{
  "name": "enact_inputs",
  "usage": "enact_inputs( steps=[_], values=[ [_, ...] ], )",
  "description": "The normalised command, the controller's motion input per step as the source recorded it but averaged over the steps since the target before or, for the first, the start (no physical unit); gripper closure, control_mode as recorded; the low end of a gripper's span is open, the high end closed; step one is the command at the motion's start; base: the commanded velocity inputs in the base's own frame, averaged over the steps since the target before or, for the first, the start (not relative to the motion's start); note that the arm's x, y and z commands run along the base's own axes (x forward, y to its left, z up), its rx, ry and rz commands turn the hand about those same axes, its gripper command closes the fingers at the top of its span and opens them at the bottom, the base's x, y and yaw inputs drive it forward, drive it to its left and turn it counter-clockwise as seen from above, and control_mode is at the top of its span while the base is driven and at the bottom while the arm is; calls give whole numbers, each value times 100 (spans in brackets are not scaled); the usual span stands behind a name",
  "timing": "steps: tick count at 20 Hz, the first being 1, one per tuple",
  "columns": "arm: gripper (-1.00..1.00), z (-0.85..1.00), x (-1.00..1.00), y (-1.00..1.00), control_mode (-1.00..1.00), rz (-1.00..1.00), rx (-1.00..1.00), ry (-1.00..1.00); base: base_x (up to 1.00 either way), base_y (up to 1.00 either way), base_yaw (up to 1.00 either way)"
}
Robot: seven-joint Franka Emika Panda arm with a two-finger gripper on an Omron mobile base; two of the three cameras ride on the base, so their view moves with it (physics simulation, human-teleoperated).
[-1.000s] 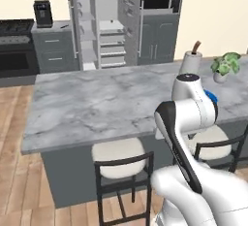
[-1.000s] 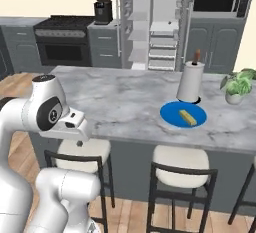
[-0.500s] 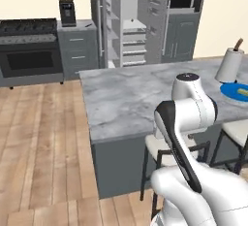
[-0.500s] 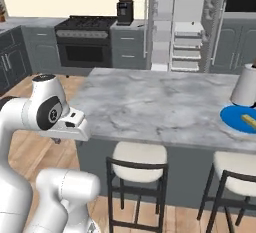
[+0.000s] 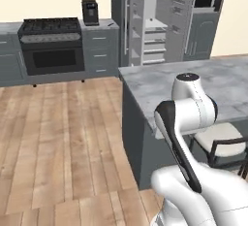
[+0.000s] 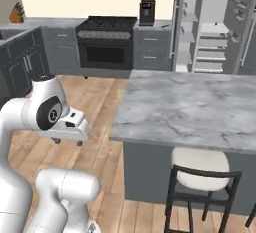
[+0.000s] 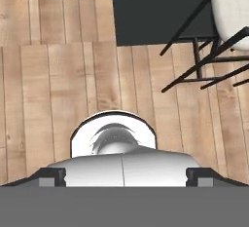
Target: Retrieve the butter from the fridge and place it on a plate on the dining table. Then retrieve the butter knife by the fridge and place it near the plate.
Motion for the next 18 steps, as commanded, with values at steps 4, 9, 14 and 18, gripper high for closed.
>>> enact_inputs(
  steps=[4,9,14,18],
  values=[
    [-100,0,0,0,100,0,0,0,41,100,-11],
    [-100,0,0,0,100,0,0,0,63,100,-18],
    [-100,0,0,0,100,0,0,0,75,78,-30],
    [-100,0,0,0,100,0,0,0,100,55,-44]
  ],
)
